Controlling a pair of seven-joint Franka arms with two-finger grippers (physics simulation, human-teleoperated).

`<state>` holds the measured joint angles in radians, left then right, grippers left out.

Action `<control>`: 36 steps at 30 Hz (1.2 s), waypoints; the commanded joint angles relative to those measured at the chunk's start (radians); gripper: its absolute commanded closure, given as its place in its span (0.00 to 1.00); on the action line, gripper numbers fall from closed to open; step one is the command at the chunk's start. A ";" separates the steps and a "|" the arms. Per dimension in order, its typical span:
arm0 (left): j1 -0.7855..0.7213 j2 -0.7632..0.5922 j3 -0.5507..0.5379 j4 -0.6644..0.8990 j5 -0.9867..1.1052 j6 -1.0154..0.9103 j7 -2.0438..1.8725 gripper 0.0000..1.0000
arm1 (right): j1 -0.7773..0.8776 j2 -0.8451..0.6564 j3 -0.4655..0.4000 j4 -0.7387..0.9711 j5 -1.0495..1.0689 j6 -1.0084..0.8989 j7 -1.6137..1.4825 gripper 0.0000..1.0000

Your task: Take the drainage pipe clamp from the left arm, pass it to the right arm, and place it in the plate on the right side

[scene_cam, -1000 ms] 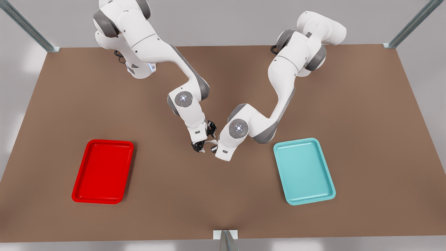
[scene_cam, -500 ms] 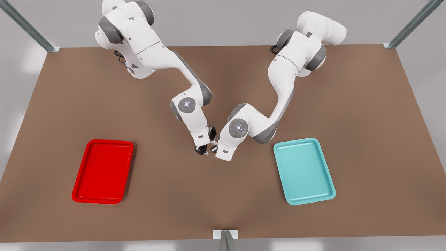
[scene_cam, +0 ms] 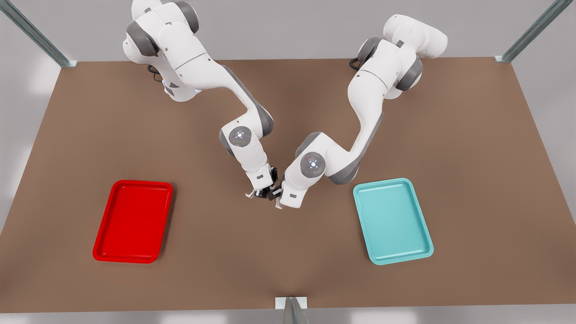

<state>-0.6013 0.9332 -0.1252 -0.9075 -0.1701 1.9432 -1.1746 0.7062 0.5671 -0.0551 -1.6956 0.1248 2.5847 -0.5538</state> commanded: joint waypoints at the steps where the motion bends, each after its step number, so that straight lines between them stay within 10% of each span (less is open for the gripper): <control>1: 0.000 -0.002 -0.001 0.006 -0.009 -0.003 -0.109 0.00 | -0.001 -0.001 0.000 0.001 -0.005 -0.001 0.002 0.79; 7: 0.201 -0.139 0.001 0.007 -0.003 -0.242 -0.062 0.00 | -0.002 0.000 -0.002 0.001 -0.005 -0.001 0.000 0.79; 13: 0.463 -0.324 -0.004 0.006 0.224 -0.895 1.004 0.00 | -0.148 -0.091 -0.011 -0.019 -0.017 -0.333 -0.012 0.79; 15: 0.471 -0.712 -0.002 -0.579 0.216 -0.546 1.070 0.00 | -0.230 -0.145 -0.009 -0.056 -0.017 -0.411 -0.081 0.79; 19: 0.500 -0.637 -0.005 -0.278 0.100 -0.675 1.073 0.00 | -0.421 -0.222 -0.008 -0.223 -0.002 -0.374 -0.239 0.79; 27: 0.566 -0.560 0.052 -0.221 0.069 -0.715 1.076 0.00 | -0.774 -0.161 -0.016 -0.223 -0.042 -0.362 -0.563 0.79; 34: 0.568 -0.560 0.048 -0.221 0.080 -0.715 1.078 0.00 | -0.748 -0.049 -0.005 -0.118 -0.025 -0.333 -0.551 0.79; 35: 0.566 -0.562 0.047 -0.221 0.087 -0.716 1.078 0.00 | -0.760 -0.024 -0.005 -0.104 0.005 -0.333 -0.560 0.00; 36: 0.565 -0.562 0.045 -0.221 0.089 -0.715 1.078 0.00 | -0.754 -0.024 -0.005 -0.104 0.029 -0.336 -0.558 0.00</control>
<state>-0.0360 0.3732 -0.0787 -1.1294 -0.0899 1.2382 -0.3539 -0.0474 0.5367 -0.0600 -1.8049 0.1190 2.2469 -0.9026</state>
